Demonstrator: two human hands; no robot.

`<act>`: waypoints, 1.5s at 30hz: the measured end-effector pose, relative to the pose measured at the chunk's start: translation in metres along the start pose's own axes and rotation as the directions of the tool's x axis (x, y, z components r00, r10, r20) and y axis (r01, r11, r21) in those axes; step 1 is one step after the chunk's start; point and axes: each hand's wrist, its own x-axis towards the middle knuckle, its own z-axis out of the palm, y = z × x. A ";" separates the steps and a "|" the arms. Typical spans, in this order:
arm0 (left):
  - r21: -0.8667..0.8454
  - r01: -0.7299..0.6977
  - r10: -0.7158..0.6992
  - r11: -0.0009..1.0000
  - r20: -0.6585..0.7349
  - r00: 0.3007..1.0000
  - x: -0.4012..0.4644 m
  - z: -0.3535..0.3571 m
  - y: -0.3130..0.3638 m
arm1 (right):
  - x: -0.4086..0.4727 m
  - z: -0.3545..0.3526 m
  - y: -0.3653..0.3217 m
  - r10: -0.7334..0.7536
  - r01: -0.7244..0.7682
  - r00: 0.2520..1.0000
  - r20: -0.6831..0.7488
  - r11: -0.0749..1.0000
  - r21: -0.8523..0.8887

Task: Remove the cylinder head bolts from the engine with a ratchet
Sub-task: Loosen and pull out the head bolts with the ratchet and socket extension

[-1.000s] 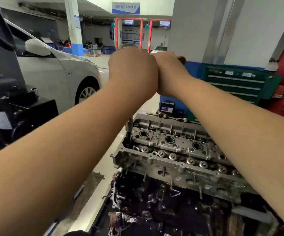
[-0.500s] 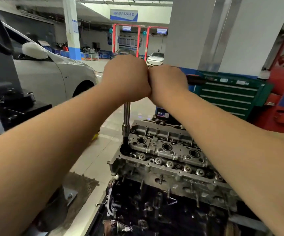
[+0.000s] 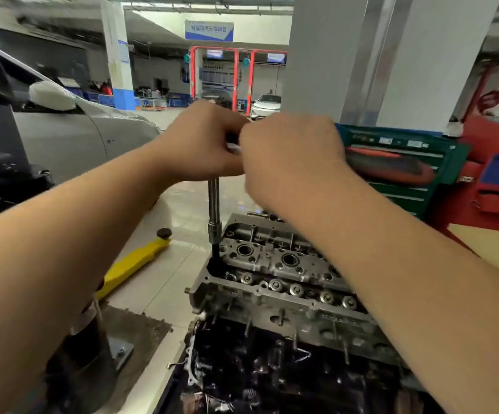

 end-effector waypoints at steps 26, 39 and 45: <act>-0.837 0.490 -0.384 0.243 0.380 0.841 -0.065 0.093 -0.032 | 0.044 0.026 0.014 -0.305 0.233 0.929 0.209 0.922 0.308; -0.774 0.476 -0.695 0.417 0.066 0.716 -0.072 0.099 -0.022 | 0.016 0.018 0.014 -0.092 0.091 0.995 0.044 0.995 0.041; -0.748 0.498 -0.820 0.440 -0.109 0.561 -0.059 0.115 0.000 | 0.064 0.052 -0.001 -0.422 0.340 0.905 0.053 0.792 0.508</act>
